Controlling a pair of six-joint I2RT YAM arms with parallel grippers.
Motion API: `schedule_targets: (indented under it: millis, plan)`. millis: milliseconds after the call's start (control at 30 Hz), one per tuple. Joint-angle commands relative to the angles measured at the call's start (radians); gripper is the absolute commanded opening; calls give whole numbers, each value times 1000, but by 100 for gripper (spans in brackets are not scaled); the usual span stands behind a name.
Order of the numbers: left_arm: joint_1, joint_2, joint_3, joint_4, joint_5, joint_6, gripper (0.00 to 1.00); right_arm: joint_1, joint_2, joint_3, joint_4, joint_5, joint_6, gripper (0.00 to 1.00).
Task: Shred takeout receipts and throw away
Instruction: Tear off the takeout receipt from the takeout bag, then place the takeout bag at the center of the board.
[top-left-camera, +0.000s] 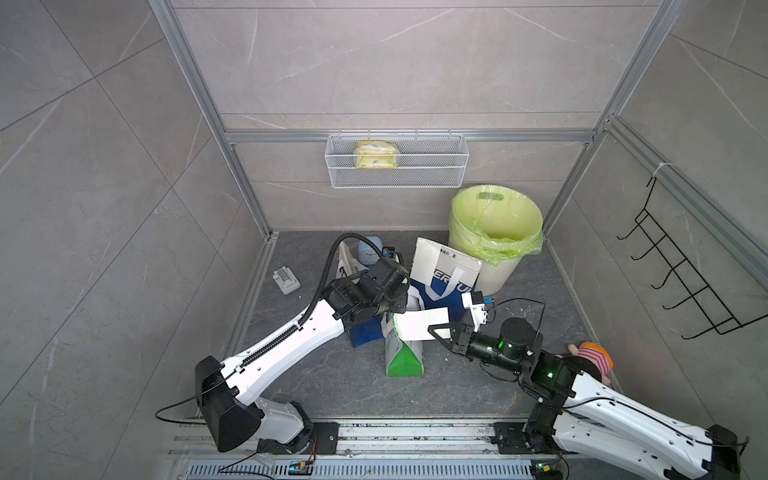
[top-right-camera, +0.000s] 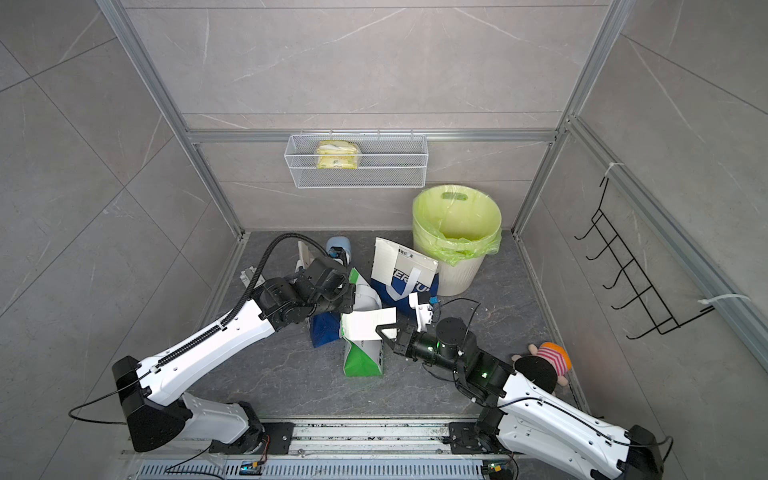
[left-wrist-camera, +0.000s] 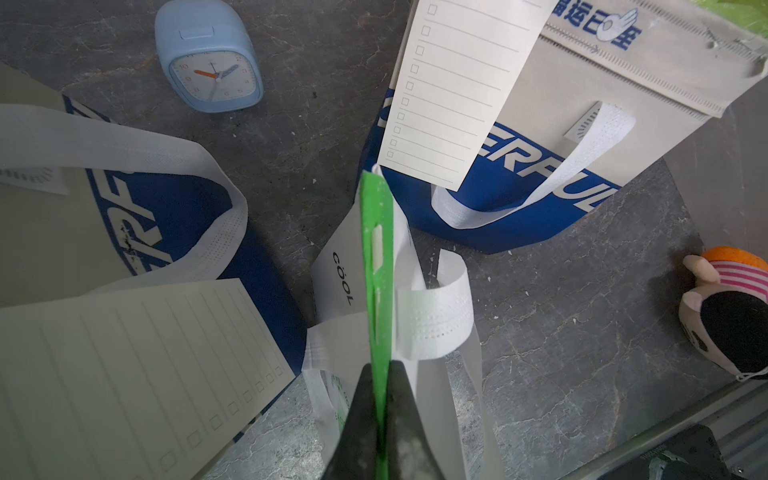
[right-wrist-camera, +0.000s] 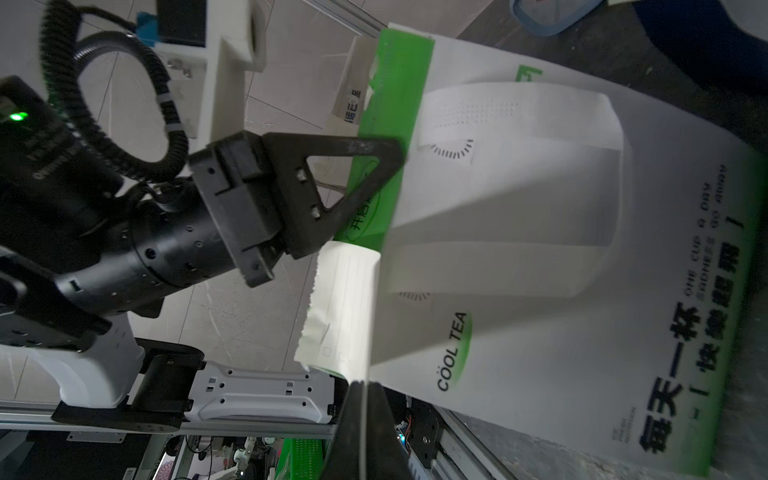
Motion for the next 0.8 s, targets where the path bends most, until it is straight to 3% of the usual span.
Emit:
schedule_targets:
  millis: [0,467,667,700,733,767]
  plan:
    - [8,24,-4,-64,-56,11,0,18,-40,70,-152,34,-123,0]
    - [8,34,2,-74,-44,31,0,39,-86,191,-267,33,-244,0]
    - [8,28,36,-74,1,60,0,39,-103,321,-477,162,-395,0]
    - [7,30,53,-76,17,73,3,38,-102,346,-513,192,-430,0]
    - [8,33,70,-79,25,83,14,38,-98,368,-544,218,-459,0]
    - [7,37,87,-83,31,92,33,38,-89,391,-573,245,-490,0]
